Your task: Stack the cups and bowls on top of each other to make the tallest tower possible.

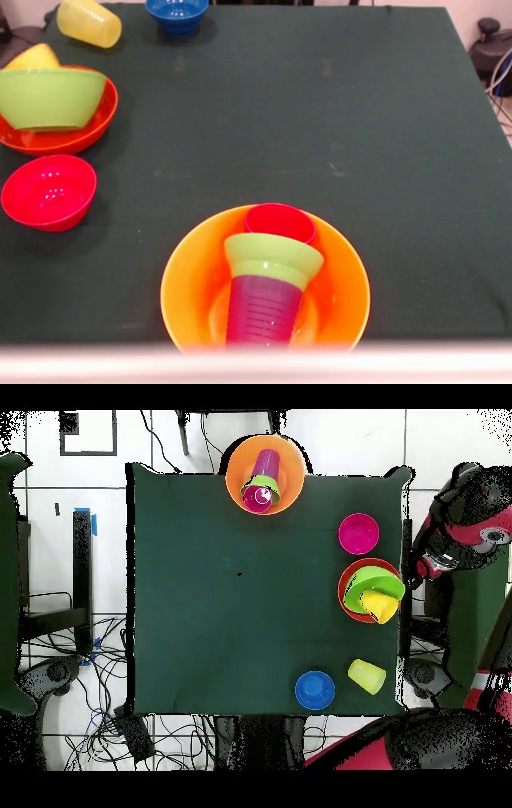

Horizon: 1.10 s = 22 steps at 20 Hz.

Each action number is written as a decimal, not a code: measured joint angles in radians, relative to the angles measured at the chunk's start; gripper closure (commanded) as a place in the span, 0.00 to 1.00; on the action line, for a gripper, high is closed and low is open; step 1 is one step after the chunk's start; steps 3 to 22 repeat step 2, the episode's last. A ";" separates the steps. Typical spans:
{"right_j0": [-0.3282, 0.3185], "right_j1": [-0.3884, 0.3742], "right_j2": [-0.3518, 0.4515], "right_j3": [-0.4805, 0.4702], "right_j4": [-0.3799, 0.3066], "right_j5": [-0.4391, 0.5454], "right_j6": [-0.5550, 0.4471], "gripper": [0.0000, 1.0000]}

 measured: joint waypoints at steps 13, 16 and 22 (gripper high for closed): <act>0.000 -0.007 -0.005 0.005 0.003 0.000 0.000 0.00; 0.000 -0.007 -0.005 0.005 0.003 0.000 0.000 0.00; 0.000 -0.007 -0.005 0.005 0.003 0.000 0.000 0.00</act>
